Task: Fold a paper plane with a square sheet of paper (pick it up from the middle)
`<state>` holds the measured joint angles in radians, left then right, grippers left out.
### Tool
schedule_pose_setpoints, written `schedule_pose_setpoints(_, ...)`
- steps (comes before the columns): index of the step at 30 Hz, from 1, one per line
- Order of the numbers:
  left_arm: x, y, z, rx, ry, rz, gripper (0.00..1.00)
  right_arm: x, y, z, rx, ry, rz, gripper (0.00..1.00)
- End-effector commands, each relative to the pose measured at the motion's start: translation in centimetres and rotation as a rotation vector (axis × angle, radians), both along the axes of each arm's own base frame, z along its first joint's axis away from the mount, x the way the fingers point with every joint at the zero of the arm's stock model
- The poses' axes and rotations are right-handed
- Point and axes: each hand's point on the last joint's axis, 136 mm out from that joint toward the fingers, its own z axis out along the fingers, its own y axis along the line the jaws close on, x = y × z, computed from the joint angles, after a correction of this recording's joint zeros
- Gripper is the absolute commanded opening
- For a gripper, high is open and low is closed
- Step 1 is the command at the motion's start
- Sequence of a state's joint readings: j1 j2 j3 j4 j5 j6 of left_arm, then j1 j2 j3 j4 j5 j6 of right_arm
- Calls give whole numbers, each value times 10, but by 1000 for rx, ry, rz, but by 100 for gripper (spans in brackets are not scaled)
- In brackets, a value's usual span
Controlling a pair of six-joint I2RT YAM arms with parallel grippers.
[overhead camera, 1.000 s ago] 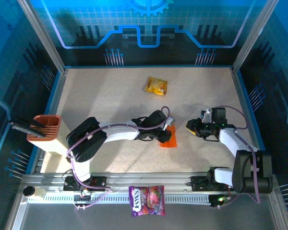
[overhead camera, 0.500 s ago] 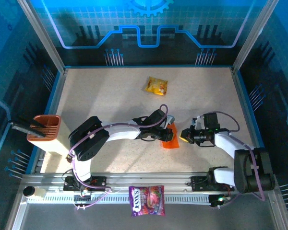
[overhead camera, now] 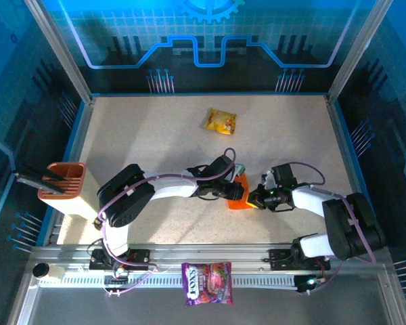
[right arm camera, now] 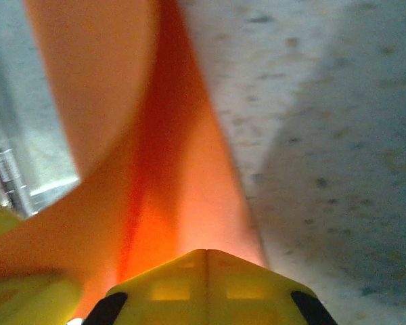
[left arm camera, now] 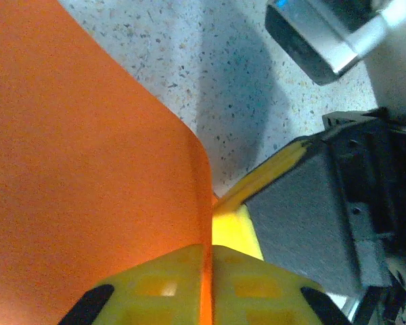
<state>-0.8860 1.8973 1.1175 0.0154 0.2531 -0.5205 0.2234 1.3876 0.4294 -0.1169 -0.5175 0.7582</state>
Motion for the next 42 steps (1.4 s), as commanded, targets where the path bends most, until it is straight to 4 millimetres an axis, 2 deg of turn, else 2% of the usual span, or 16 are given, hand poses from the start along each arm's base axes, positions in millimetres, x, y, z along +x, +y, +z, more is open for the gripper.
schedule_pose_setpoints(1, -2, 2, -2, 17, 29, -38, 15, -8, -12, -19, -103, 52, 2, 0)
schedule_pose_setpoints(4, -4, 5, 0, 23, 32, -53, 17, -12, -18, -29, -149, 81, 10, 0)
schedule_pose_setpoints(12, -2, 9, 5, 19, 30, -59, 21, -9, -19, -26, -162, 71, 0, 0)
schedule_pose_setpoints(17, 2, 7, 7, 8, 23, -64, 20, -9, -19, -27, -161, 72, 5, 0)
schedule_pose_setpoints(23, 10, 9, 8, 19, 1, -60, 14, -10, -19, -27, -159, 75, 4, 0)
schedule_pose_setpoints(42, 21, 32, -21, 99, 34, -65, 11, -10, -20, -26, -166, 78, 8, 0)
